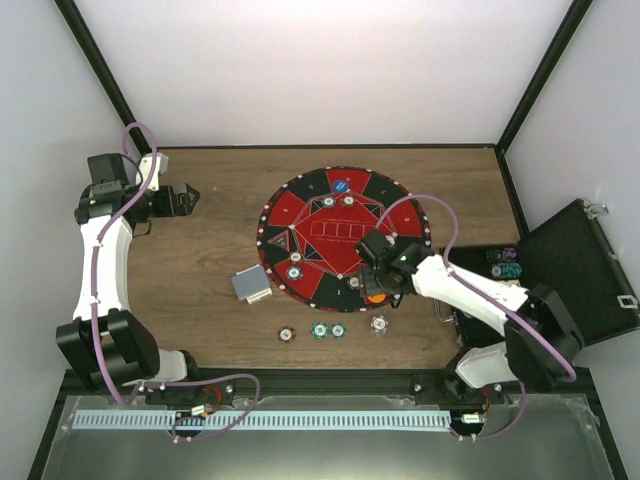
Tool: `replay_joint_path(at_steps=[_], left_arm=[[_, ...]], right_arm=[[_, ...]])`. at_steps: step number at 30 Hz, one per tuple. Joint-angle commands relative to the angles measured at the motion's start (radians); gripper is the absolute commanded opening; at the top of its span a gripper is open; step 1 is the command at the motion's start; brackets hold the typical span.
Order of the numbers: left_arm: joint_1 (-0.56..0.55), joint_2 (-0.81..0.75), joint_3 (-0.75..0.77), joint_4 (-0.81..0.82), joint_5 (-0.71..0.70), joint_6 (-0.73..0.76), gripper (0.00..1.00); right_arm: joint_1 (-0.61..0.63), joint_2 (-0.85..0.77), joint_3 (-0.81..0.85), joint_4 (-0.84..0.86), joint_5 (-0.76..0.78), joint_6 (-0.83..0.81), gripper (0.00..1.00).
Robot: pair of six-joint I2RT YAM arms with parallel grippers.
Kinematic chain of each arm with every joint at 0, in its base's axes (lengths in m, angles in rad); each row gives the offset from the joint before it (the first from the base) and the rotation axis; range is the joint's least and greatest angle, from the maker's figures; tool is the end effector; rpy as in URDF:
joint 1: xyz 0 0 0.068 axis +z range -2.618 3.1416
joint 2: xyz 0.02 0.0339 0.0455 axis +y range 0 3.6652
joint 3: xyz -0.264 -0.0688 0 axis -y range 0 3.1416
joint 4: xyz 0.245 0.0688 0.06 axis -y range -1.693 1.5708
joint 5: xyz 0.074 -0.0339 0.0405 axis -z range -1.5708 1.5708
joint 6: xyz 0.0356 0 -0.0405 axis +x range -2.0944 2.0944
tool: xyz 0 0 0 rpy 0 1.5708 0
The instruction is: Distribute texas hold em gaming equipment
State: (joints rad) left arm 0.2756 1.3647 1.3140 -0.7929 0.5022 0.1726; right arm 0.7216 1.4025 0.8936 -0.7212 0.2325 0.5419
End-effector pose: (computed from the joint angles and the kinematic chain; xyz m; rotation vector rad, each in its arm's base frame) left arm 0.2776 0.0607 0.3408 0.1060 2.3122 -0.3813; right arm 0.1971 0.1625 0.2044 -0.1904 2.7252 0.0201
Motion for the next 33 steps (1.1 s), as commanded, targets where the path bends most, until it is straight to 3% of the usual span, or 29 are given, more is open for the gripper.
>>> replay_joint_path(at_steps=[1,7,13,33], left_arm=[[0.004,-0.016,-0.004,0.020,0.021,-0.015,1.00],[0.004,-0.025,-0.003,0.017,0.018,-0.013,1.00],[0.004,-0.023,-0.013,0.021,0.029,-0.018,1.00],[0.004,-0.012,-0.007,0.024,0.023,-0.014,1.00]], right_arm=[[0.071,-0.075,0.014,-0.134,-0.018,0.114,0.78],[0.159,-0.106,-0.001,-0.235,-0.046,0.217,0.74],[0.203,-0.122,-0.061,-0.224,-0.090,0.285,0.70],[0.223,-0.067,-0.116,-0.149,-0.117,0.273,0.64]])
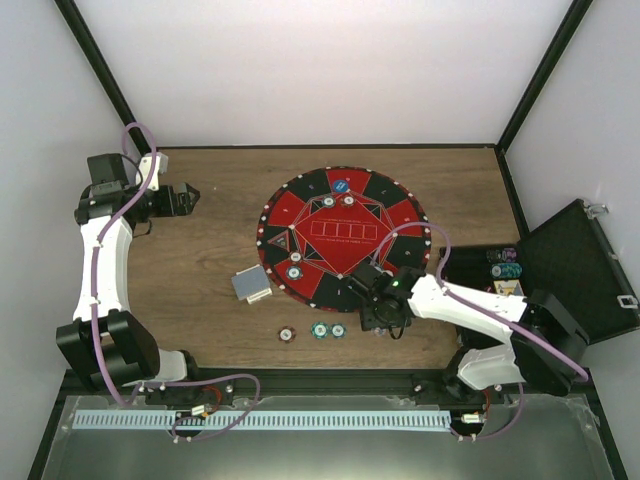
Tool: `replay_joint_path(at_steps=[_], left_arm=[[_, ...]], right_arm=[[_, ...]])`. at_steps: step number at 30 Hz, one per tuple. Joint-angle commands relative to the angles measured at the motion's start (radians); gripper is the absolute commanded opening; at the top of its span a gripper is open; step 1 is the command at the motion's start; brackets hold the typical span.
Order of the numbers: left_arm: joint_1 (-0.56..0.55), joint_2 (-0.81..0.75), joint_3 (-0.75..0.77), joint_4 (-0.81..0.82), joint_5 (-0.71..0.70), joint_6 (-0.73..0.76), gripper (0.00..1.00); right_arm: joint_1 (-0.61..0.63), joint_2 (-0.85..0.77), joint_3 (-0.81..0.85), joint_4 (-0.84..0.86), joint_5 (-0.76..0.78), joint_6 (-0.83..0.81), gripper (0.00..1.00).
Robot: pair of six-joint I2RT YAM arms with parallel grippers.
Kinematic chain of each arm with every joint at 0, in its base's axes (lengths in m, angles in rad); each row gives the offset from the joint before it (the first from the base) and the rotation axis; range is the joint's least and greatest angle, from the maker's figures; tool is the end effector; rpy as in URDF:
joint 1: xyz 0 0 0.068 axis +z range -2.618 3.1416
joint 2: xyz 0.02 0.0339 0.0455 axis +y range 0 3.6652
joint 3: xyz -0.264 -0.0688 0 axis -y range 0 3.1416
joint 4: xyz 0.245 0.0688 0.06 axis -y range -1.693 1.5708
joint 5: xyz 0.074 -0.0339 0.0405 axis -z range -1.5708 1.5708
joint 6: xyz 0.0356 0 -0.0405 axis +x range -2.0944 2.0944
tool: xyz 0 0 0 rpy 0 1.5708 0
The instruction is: Distribute texas hold em gaming equipment
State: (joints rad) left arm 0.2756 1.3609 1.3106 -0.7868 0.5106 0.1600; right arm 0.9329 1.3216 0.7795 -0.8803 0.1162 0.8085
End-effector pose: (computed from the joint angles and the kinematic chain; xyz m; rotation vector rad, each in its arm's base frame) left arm 0.2771 0.0603 0.3413 0.0972 2.3053 -0.3944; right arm 0.1295 0.1678 0.1862 -0.1710 2.9519 0.0573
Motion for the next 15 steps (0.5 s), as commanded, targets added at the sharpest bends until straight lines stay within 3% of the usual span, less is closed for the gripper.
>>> replay_joint_path(at_steps=[1,15], left_arm=[[0.004,-0.008,-0.004,0.018,0.013,0.000,1.00],[0.004,-0.005,-0.007,0.021,0.012,0.002,1.00]], right_arm=[[0.012,0.014,-0.002,0.010,-0.001,0.006,0.64],[0.027,0.028,-0.003,0.001,0.009,0.012,0.47]])
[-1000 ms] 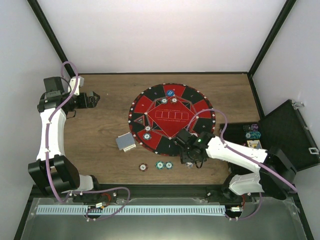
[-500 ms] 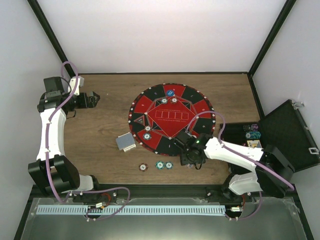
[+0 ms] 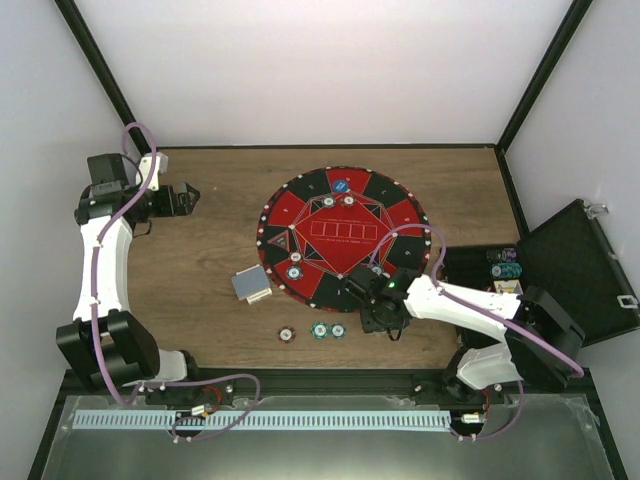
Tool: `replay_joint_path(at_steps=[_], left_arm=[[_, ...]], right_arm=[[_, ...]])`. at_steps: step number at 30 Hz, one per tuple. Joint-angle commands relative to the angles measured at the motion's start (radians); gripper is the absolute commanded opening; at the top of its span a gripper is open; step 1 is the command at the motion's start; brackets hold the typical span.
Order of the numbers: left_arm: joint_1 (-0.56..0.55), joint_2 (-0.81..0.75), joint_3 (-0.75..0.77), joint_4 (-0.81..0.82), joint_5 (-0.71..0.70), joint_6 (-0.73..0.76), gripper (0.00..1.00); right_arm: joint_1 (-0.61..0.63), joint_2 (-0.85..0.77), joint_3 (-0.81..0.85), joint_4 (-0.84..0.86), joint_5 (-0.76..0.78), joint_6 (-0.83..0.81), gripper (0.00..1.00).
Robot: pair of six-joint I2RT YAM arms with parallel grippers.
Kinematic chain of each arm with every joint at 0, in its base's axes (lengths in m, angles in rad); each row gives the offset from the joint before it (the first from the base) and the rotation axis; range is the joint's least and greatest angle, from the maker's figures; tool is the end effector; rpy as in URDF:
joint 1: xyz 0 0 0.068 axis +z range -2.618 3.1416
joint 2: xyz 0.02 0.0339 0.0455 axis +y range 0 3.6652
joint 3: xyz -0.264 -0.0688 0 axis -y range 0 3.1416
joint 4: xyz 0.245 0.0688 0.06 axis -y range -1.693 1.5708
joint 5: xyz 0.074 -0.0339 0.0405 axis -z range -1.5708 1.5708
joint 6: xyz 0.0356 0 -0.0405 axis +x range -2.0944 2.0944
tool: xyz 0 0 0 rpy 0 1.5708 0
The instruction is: Distribute texas hold em gaming equipment
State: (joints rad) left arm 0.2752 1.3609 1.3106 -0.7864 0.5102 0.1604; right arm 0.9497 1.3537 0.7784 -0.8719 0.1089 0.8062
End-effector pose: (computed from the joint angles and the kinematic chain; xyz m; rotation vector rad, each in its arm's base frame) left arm 0.2772 0.0602 0.3413 0.0981 2.3050 -0.3938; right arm 0.1282 0.1725 0.1798 -0.2035 2.9718 0.0381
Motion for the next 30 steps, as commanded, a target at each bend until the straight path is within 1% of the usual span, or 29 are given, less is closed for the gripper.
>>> replay_joint_path(at_steps=[1,6,11,15,20,24,30], left_arm=[[0.004,-0.006,-0.007,0.020,0.013,0.001,1.00],[0.004,-0.008,-0.007,0.021,0.013,0.000,1.00],[0.004,-0.009,-0.007,0.019,0.013,0.000,1.00],[0.004,-0.010,-0.007,0.019,0.013,-0.001,1.00],[0.004,-0.012,-0.004,0.017,0.011,-0.001,1.00],[0.005,-0.014,-0.002,0.017,0.013,0.000,1.00],[0.004,-0.019,-0.004,0.008,0.009,0.000,1.00]], right_arm=[[0.011,-0.006,-0.001,-0.008,0.018,0.015,0.45],[0.010,-0.014,0.008,-0.020,0.026,0.020,0.35],[0.011,-0.027,0.048,-0.058,0.048,0.015,0.31],[0.011,-0.031,0.094,-0.087,0.059,0.006,0.24],[0.010,-0.019,0.194,-0.113,0.075,-0.017,0.23],[0.011,0.037,0.307,-0.108,0.107,-0.071,0.23],[0.003,0.249,0.537,-0.034,0.145,-0.188,0.23]])
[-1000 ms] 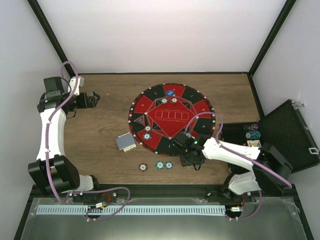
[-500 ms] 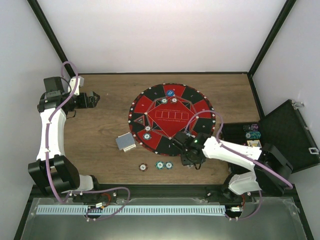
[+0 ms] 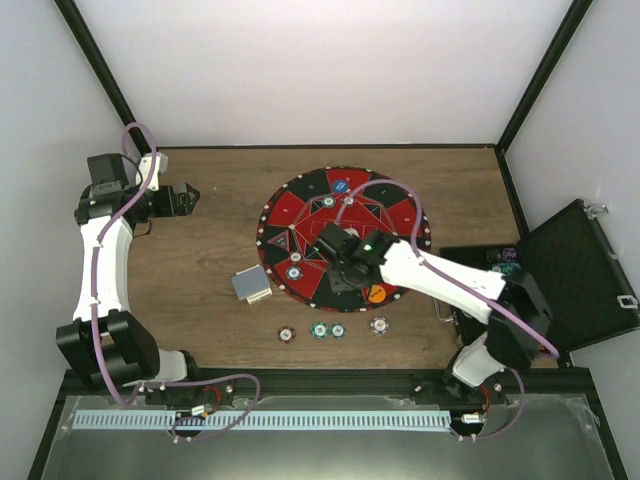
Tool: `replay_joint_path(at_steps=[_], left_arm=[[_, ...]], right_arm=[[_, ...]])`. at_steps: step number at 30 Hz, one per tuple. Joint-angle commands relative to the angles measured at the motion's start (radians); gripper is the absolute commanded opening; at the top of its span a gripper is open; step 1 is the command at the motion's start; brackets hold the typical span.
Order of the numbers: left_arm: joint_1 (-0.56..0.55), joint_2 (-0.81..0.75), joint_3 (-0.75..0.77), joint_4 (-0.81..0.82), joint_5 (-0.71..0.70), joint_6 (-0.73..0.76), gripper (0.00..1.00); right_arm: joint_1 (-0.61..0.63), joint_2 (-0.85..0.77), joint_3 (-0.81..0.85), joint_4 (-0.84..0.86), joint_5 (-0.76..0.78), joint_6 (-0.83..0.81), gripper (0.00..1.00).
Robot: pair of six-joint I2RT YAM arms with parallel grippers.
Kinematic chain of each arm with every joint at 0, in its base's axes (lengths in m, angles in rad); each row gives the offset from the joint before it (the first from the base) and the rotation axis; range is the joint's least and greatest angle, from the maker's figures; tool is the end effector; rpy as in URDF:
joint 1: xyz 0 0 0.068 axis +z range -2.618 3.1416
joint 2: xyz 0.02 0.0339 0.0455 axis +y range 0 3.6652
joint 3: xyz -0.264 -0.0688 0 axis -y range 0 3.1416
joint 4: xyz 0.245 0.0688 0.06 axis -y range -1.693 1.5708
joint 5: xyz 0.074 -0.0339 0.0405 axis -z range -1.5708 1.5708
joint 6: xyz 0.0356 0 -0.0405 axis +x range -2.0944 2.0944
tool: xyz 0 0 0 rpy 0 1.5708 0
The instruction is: Distribute texas hold em gaming equipment
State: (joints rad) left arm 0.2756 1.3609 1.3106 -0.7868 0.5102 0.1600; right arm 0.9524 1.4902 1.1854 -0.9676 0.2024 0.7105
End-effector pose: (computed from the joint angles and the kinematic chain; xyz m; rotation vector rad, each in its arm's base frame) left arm 0.2771 0.0603 0.3413 0.0970 2.3054 -0.3940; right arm 0.1696 0.2260 0.2563 -0.2944 2.7748 0.1190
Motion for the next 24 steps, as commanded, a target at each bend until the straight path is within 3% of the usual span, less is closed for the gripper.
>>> replay_joint_path(at_steps=[1,13,24], left_arm=[[0.005,-0.023,-0.005,0.007,0.006,0.003,1.00],[0.005,-0.022,0.000,0.005,0.005,-0.006,1.00],[0.004,-0.022,0.011,0.003,-0.001,-0.003,1.00]], right_arm=[[-0.006,0.155,0.169,0.077,0.051,-0.112,0.23],[-0.097,0.603,0.599,0.158,-0.020,-0.297,0.22],[-0.138,0.842,0.852,0.130,-0.037,-0.347,0.22]])
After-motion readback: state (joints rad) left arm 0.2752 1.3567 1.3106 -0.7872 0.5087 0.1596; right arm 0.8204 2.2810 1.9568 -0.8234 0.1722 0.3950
